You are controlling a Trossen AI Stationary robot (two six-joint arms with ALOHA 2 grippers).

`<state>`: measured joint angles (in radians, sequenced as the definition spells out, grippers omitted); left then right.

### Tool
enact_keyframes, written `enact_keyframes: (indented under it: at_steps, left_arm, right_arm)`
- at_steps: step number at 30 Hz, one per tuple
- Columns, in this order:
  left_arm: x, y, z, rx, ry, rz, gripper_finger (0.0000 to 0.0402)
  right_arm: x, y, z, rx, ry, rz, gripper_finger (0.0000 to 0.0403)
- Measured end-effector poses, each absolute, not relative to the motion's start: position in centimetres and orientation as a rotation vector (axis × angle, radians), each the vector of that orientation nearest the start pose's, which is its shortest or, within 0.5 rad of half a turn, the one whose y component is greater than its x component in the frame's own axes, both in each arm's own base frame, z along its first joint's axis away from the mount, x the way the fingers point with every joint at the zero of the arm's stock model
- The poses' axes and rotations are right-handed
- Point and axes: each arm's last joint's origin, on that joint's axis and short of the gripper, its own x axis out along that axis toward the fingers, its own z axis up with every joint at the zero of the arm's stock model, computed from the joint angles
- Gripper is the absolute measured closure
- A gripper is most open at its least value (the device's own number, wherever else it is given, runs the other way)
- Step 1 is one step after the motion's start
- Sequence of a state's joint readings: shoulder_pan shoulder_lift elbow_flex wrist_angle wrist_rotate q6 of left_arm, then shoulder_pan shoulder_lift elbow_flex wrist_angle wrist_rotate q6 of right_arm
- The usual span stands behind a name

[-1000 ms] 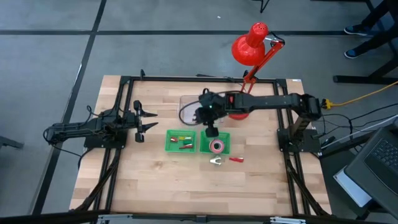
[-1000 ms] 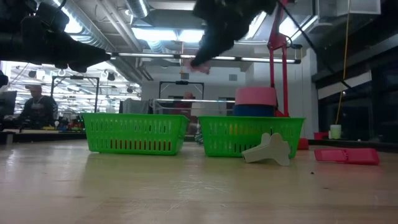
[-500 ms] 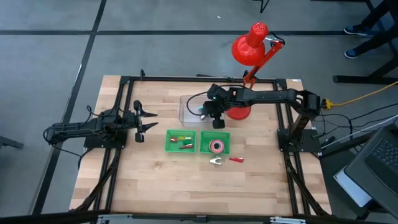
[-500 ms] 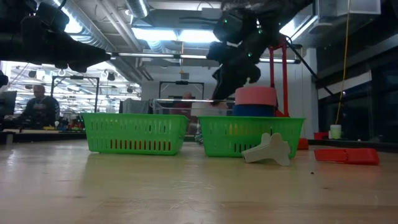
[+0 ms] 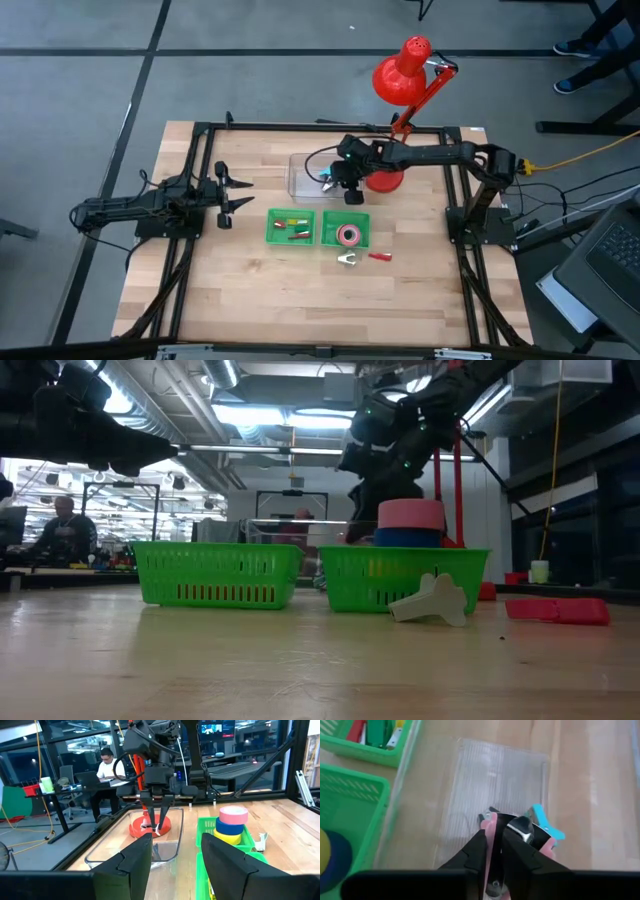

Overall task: Pick and place Stapler, Stapler remover, tape
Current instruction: Put the pink staple remover into the transparent bin, then put the gray staple remover into the transparent bin

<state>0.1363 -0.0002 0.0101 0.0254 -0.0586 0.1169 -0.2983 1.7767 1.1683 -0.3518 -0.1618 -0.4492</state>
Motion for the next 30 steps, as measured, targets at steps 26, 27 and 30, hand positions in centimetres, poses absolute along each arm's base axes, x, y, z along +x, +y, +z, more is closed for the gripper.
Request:
enact_keyframes:
  at_steps: [26,27,30]
  left_arm:
    - [9.6,1.5,16.9,0.118,-0.024,0.197,0.0233]
    - [9.6,1.5,16.9,0.118,-0.024,0.197,0.0233]
    - [9.6,1.5,16.9,0.118,-0.025,0.197,0.0233]
  right_arm:
    - [35.3,-10.6,20.6,-0.190,0.885,0.051,0.0240]
    - [35.4,-10.4,21.0,-0.195,0.875,0.053,0.0240]
    - [35.5,-9.8,22.0,-0.205,0.846,0.061,0.0240]
